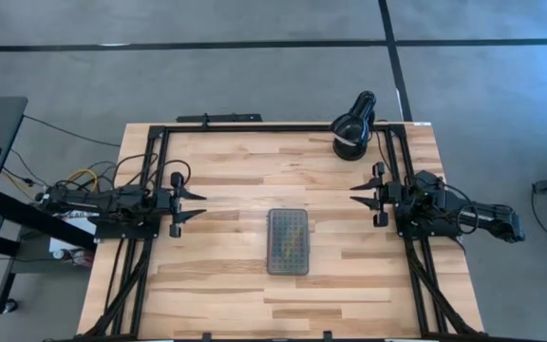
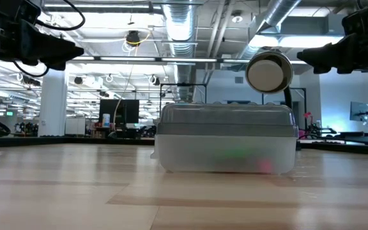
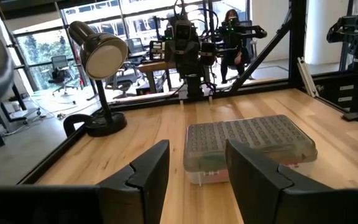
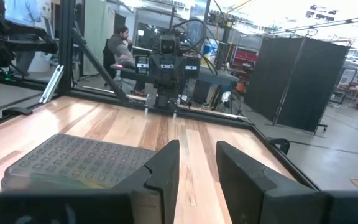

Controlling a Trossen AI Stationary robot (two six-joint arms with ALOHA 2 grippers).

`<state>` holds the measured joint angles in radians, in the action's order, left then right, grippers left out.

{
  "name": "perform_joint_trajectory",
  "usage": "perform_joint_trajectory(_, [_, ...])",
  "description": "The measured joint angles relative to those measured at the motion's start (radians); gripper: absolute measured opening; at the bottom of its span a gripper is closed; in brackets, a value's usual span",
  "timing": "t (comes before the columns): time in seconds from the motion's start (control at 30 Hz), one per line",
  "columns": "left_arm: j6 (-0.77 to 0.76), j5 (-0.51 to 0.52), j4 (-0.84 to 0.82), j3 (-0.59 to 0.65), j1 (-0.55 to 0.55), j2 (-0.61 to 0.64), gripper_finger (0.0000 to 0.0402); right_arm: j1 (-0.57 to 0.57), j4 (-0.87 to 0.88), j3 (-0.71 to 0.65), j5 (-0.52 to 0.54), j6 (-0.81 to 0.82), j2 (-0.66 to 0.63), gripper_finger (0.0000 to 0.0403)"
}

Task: Pick & place school supplies into a supply box
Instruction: Return to Home Position

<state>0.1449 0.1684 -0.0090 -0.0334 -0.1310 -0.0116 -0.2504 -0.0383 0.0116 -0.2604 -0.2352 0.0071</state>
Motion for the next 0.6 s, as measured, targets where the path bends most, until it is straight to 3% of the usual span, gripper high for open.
perform_joint_trajectory(0.43, [-0.007, 0.001, 0.026, 0.002, 0.0, 0.0, 0.0153, 0.0, 0.0, 0.0, 0.0, 0.0, 0.0, 0.0102])
perform_joint_trajectory(0.6, [-0.118, 0.126, 0.012, -0.001, 0.003, -0.002, 0.0153, 0.0, 0.0, 0.0, 0.0, 0.0, 0.0, 0.0102])
